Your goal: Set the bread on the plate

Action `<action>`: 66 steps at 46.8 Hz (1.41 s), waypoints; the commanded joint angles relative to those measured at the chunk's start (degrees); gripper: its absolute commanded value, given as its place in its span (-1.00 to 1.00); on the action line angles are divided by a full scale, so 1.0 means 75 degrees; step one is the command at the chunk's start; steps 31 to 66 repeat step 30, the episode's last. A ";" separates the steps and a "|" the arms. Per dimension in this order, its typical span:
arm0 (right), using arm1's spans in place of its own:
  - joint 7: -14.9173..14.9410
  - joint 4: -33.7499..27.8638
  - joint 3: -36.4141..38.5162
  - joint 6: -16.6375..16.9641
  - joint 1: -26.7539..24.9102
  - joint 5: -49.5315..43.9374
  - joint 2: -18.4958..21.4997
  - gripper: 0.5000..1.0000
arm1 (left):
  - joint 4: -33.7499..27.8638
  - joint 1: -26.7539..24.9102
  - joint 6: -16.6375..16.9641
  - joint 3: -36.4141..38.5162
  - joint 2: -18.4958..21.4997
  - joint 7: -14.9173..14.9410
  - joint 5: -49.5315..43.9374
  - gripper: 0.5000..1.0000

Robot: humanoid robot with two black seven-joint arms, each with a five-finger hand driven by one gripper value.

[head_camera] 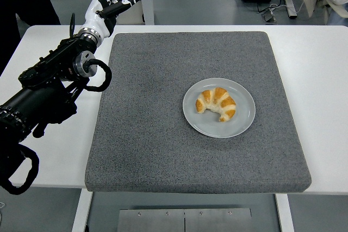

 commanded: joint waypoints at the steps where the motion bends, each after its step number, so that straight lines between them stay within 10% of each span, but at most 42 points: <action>1: 0.0000 0.0008 -0.0033 -0.0012 -0.0027 -0.0009 0.0000 1.00 | 0.0210 0.0018 -0.0288 -0.0009 -0.0007 -0.0177 -0.0153 0.92; 16: 0.0000 0.0019 -0.0009 0.0000 -0.0015 -0.0009 0.0000 1.00 | 0.0691 0.0135 -0.0792 0.0003 -0.0007 -0.0739 -0.0329 0.92; 66: 0.0000 0.0020 -0.0009 0.0000 -0.0015 0.0003 0.0000 1.00 | 0.0855 0.0182 -0.0804 -0.0032 -0.0007 -0.0751 -0.0341 0.92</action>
